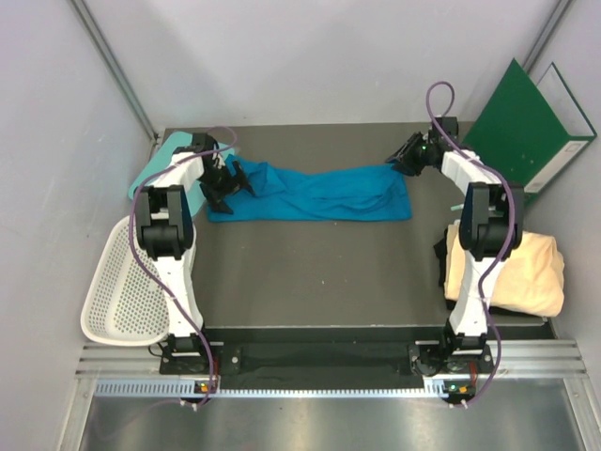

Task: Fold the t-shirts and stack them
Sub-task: Fold the other side of the tshirt into a rectangle

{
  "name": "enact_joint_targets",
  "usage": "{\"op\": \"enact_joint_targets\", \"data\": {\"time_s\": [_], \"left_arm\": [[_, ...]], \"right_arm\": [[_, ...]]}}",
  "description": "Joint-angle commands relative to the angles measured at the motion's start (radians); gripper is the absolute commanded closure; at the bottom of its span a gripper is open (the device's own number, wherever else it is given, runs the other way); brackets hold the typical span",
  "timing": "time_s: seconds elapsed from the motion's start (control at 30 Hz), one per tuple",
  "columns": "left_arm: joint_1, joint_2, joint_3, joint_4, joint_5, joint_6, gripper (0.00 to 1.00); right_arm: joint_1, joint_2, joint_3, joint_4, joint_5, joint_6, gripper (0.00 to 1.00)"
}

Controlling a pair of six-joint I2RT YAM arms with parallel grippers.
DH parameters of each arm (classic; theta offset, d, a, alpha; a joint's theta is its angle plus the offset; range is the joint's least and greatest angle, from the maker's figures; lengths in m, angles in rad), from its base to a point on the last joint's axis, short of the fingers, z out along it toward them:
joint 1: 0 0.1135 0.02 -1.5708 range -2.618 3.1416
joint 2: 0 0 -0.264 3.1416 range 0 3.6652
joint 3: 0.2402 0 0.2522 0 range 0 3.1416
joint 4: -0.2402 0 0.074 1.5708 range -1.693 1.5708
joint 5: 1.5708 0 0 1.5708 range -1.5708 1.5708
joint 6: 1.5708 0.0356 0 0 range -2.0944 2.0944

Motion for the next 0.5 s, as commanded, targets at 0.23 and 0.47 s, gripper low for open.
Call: {"op": "enact_joint_targets", "data": {"time_s": [0.23, 0.47], "left_arm": [[0.008, 0.082, -0.009, -0.039, -0.113, 0.052, 0.01], [0.008, 0.093, -0.003, -0.048, -0.125, 0.074, 0.01]], "right_arm": [[0.010, -0.204, -0.087, -0.241, 0.266, -0.233, 0.00], [0.010, -0.233, -0.139, -0.283, 0.310, -0.329, 0.05]]}}
